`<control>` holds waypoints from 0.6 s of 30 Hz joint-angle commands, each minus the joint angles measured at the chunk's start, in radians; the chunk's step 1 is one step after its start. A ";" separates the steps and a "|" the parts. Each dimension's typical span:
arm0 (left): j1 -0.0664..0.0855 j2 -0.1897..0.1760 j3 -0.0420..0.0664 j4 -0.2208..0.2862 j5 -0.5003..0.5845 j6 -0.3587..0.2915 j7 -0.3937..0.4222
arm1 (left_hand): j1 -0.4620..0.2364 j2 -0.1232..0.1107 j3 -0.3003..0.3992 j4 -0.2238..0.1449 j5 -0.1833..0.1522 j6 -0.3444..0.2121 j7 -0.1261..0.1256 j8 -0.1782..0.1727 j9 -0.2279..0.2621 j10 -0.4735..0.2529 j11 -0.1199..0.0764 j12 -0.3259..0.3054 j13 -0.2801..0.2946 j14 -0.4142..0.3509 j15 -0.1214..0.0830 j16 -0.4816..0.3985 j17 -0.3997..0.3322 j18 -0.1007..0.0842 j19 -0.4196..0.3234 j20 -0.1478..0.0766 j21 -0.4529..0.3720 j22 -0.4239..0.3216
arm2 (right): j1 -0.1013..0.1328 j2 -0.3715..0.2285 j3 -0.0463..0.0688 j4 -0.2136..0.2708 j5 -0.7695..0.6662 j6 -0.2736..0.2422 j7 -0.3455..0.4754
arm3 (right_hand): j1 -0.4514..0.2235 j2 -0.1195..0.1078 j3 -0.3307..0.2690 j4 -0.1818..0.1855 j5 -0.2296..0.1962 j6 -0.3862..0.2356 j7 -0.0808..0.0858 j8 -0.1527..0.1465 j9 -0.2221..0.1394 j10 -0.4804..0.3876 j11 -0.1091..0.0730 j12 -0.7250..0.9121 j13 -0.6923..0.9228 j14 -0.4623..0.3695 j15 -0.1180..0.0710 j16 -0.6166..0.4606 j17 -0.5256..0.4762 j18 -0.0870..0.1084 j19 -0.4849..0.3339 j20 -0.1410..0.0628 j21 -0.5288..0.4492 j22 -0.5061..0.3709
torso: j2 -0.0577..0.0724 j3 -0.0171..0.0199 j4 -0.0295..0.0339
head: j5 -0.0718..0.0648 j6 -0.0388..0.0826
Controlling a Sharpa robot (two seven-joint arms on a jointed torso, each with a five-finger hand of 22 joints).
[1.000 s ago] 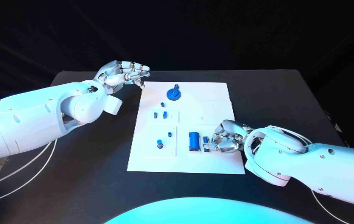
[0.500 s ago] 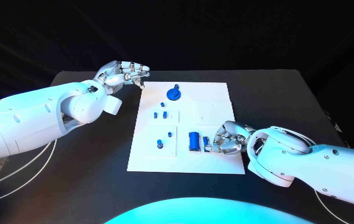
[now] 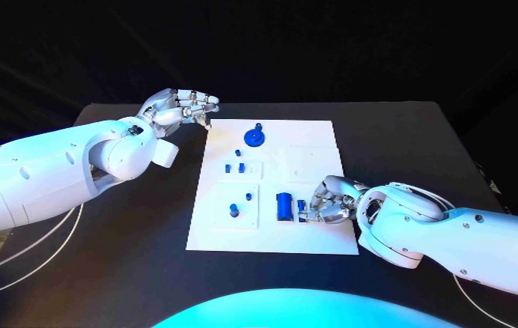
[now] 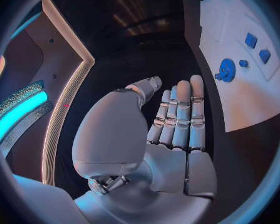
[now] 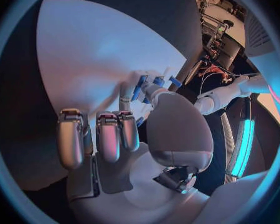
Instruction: Assemble the parts on the task board
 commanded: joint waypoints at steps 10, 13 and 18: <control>0.000 0.001 0.001 0.001 0.000 0.011 0.006 | 0.001 0.007 -0.002 0.005 0.006 -0.008 0.000 0.003 -0.001 -0.007 0.001 0.006 -0.002 -0.008 0.002 0.003 -0.002 0.005 -0.001 0.007 -0.004 -0.001 | 0.001 -0.019 0.002 0.024 -0.025 -0.055 0.056 | 0.009 -0.003 -0.003 -0.001 -0.003 -0.002 0.003 -0.003 -0.003 0.089 -0.005 0.003 0.240 0.098 -0.005 0.005 0.243 -0.004 0.079 -0.006 0.000 0.240 | -0.003 -0.0006 -0.0014 | 0.000 0.008; 0.000 0.002 0.000 0.000 0.001 0.011 0.008 | 0.001 0.007 -0.002 0.005 0.006 -0.008 0.000 0.003 -0.001 -0.007 0.001 0.006 -0.002 -0.008 0.002 0.003 -0.002 0.005 -0.001 0.007 -0.004 -0.001 | 0.015 -0.030 0.005 0.030 0.016 -0.094 0.115 | 0.006 -0.007 -0.009 0.004 0.001 -0.009 0.006 -0.008 -0.005 0.087 -0.003 -0.001 0.238 0.097 -0.004 0.003 0.239 -0.002 0.076 -0.005 -0.010 0.237 | -0.004 -0.0021 -0.0012 | -0.003 0.014; -0.001 0.007 -0.001 -0.002 0.007 0.006 0.020 | 0.000 0.008 -0.002 0.007 0.005 -0.009 0.000 0.005 -0.001 -0.009 0.001 0.008 -0.002 -0.009 0.002 0.004 -0.003 0.005 -0.001 0.007 -0.005 -0.001 | 0.046 -0.037 0.007 0.005 0.131 -0.169 0.305 | 0.013 -0.007 -0.013 0.008 0.010 -0.026 0.014 -0.020 -0.010 0.078 0.004 -0.023 0.229 0.094 0.002 -0.005 0.222 0.007 0.061 -0.002 -0.062 0.224 | -0.010 -0.0065 -0.0007 | -0.010 0.028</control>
